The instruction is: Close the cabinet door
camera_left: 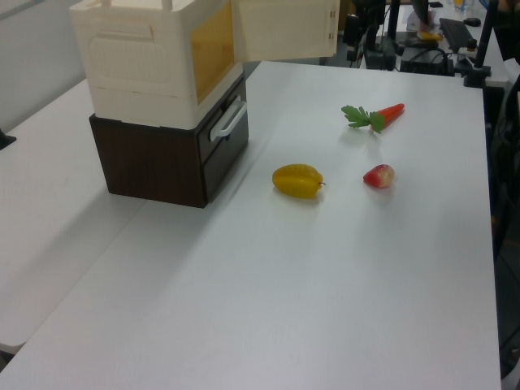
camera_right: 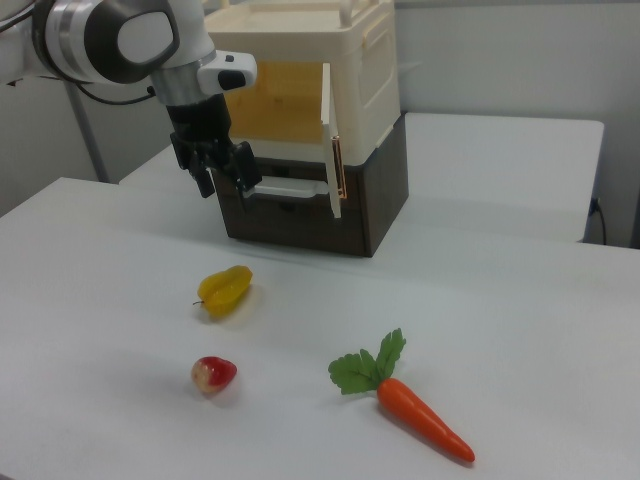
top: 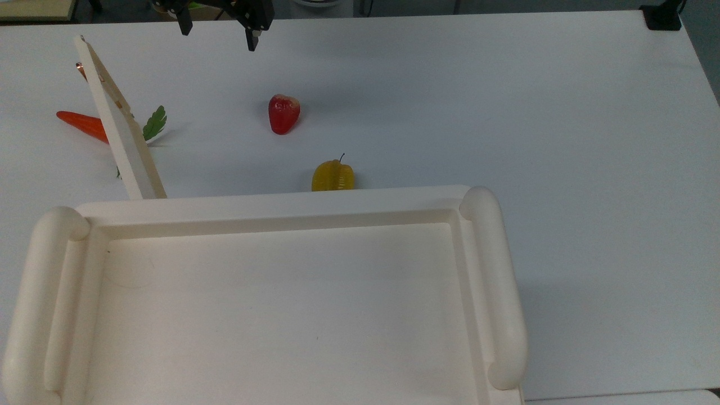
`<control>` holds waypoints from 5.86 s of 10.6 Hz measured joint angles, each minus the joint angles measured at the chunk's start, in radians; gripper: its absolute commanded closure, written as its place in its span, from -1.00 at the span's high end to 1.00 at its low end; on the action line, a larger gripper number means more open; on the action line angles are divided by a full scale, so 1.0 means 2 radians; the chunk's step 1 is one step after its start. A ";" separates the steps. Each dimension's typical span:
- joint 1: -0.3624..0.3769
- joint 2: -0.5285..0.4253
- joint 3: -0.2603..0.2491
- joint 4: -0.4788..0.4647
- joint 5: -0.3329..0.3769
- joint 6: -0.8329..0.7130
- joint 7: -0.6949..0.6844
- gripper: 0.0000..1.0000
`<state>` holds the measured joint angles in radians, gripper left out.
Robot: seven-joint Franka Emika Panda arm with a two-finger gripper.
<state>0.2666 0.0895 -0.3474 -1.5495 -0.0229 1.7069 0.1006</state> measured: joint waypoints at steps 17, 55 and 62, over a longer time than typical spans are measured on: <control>-0.002 -0.001 -0.001 -0.001 0.000 -0.006 -0.074 -1.00; 0.053 0.063 -0.040 -0.026 0.284 0.328 -0.444 -0.97; 0.066 0.125 0.033 -0.012 0.280 0.515 -0.233 -0.99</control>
<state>0.3976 0.3403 -0.2805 -1.5727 0.5363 2.7360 -0.3649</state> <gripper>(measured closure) 0.987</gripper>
